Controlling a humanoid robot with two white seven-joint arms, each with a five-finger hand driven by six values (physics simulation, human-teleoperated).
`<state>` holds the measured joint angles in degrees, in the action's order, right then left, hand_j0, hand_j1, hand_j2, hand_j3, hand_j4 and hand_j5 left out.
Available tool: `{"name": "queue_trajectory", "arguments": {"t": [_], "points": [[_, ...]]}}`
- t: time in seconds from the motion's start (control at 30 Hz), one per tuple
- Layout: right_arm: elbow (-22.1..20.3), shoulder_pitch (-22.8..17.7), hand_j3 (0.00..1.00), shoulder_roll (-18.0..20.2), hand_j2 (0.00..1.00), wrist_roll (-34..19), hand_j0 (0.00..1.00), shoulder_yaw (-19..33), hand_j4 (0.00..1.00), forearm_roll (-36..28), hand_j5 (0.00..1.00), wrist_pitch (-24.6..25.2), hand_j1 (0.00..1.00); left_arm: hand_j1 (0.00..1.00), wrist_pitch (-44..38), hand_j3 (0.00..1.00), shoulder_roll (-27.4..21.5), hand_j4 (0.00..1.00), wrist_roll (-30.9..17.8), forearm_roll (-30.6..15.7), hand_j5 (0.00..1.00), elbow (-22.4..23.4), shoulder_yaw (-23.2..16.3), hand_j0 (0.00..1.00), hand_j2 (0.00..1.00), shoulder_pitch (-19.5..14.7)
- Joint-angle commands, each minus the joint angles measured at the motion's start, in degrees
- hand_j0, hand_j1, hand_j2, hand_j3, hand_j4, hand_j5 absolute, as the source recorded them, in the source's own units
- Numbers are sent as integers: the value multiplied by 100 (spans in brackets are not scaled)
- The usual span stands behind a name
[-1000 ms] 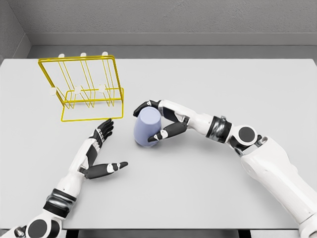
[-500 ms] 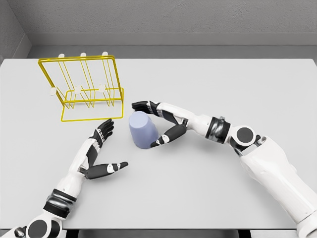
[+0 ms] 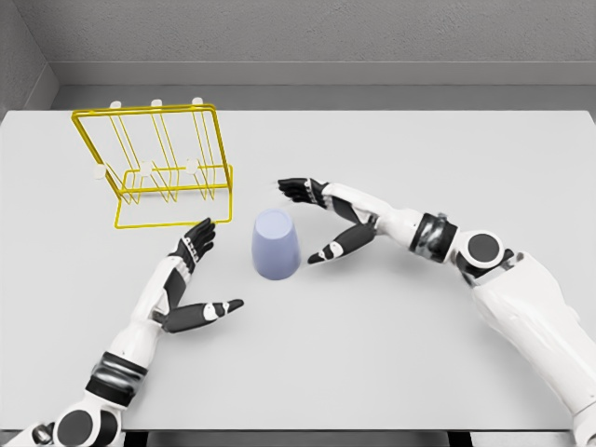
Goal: Place the cup on the cup holder with both arms
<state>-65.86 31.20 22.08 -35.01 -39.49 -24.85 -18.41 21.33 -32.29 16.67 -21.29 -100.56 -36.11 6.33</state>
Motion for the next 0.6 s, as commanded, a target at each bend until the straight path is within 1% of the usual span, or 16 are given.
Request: {"name": "queue_trajectory", "arguments": {"t": [0.0, 0.1, 0.17, 0.23, 0.33, 0.4, 0.47, 0.5, 0.57], "points": [[47, 0, 100, 314, 100, 1, 100, 213, 100, -38, 100, 4, 100, 100, 20, 100, 30, 100, -6, 38, 100, 2, -10, 100, 100, -9], [12, 0, 100, 877, 100, 1, 100, 530, 100, -47, 100, -163, 100, 100, 20, 100, 65, 100, 3, 64, 100, 2, -1, 100, 100, -18], [12, -9, 100, 1246, 100, 1, 100, 828, 100, -47, 100, -189, 100, 100, 12, 100, 135, 100, 3, 64, 100, 2, -1, 100, 100, -61], [12, -18, 100, 1536, 100, 1, 100, 1022, 100, -38, 100, -198, 100, 100, 12, 100, 161, 100, 3, 64, 100, 2, 7, 100, 100, -79], [3, -18, 100, 1721, 100, 1, 100, 1022, 100, 129, 100, -224, 100, 100, 3, 100, 205, 100, -14, 81, 100, 2, -10, 100, 100, -88], [-23, -18, 100, 1730, 100, 1, 100, 1022, 100, 147, 100, -426, 100, 100, 3, 100, 372, 100, -6, 116, 100, 46, -1, 100, 100, -97], [-23, -18, 100, 1712, 100, 1, 100, 1013, 100, 384, 100, -435, 100, 100, -41, 100, 469, 100, 12, 222, 100, 72, -1, 100, 100, -105], [-6, -9, 100, 1721, 100, 1, 100, 1013, 100, 481, 100, -479, 100, 100, -59, 100, 513, 100, 12, 222, 100, 63, -10, 100, 100, -167], [3, -9, 100, 1817, 100, 1, 100, 1013, 100, 560, 100, -514, 100, 100, -67, 100, 522, 100, 12, 222, 100, 81, -10, 100, 100, -193]]}}
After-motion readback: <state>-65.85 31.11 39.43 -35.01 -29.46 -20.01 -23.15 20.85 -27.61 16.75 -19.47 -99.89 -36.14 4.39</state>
